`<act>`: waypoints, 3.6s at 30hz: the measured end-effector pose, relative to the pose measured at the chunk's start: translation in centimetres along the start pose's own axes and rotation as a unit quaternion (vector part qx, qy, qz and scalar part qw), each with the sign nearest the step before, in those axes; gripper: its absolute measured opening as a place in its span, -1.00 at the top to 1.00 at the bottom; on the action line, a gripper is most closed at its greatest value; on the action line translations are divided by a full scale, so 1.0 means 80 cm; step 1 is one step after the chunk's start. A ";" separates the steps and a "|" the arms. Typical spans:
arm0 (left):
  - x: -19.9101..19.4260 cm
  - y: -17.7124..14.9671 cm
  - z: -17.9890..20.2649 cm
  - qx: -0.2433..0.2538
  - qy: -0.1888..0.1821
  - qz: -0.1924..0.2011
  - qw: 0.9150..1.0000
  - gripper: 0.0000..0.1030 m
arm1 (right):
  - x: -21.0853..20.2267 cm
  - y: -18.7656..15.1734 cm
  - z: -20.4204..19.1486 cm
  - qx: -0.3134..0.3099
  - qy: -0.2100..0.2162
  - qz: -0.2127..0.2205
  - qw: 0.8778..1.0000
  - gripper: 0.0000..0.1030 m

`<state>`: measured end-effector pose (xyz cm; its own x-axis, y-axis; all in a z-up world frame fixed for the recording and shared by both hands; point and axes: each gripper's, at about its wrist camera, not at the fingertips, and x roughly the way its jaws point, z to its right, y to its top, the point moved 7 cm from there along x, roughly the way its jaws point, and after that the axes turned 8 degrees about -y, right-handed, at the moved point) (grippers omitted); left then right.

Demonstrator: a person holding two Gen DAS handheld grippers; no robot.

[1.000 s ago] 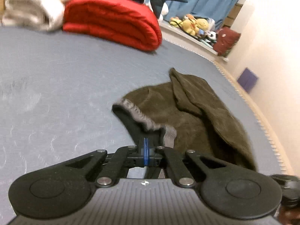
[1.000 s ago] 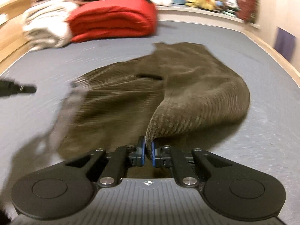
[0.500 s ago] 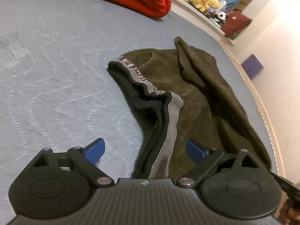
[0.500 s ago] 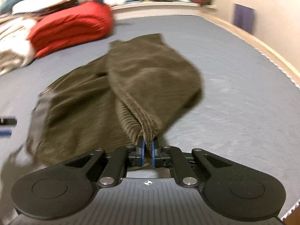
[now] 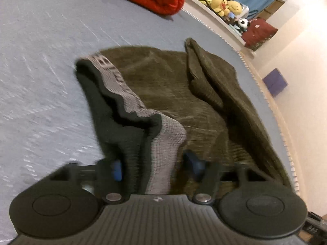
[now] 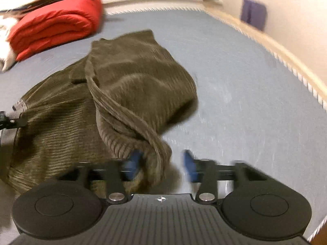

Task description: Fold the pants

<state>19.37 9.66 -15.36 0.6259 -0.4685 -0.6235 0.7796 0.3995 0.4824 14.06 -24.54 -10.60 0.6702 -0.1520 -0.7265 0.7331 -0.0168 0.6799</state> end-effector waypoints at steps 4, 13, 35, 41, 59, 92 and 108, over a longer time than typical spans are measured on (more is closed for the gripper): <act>0.010 -0.002 0.002 0.006 0.018 -0.001 1.000 0.29 | 0.011 0.014 -0.024 -0.080 -0.001 0.044 0.996 -0.34; -0.064 0.022 0.024 0.064 0.012 0.049 0.997 0.64 | 0.016 0.019 -0.052 -0.104 0.032 0.035 0.993 0.76; -0.268 -0.047 -0.169 -0.025 0.122 -0.058 0.990 0.40 | -0.151 -0.149 -0.199 -0.361 0.207 -0.027 0.909 0.86; -0.269 -0.023 -0.154 0.006 0.152 -0.028 0.988 0.26 | -0.147 -0.131 -0.187 -0.351 0.233 -0.056 0.905 0.77; -0.302 -0.015 -0.120 -0.004 0.292 0.006 0.956 -0.64 | -0.112 -0.011 -0.264 -0.247 0.225 0.044 0.941 -0.27; -0.133 -0.038 0.033 0.096 0.200 -0.024 0.975 -0.66 | -0.102 -0.178 0.024 -0.368 0.210 -0.084 0.902 0.81; -0.107 -0.051 -0.007 0.082 0.226 -0.062 0.969 -0.66 | -0.055 0.016 -0.055 -0.199 0.164 0.055 0.965 -0.24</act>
<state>10.84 12.50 -12.34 0.4817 -0.0971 -0.8710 0.8648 0.2133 0.4545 12.57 -19.56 -6.96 0.6997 0.1909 -0.6884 0.5974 0.3720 0.7104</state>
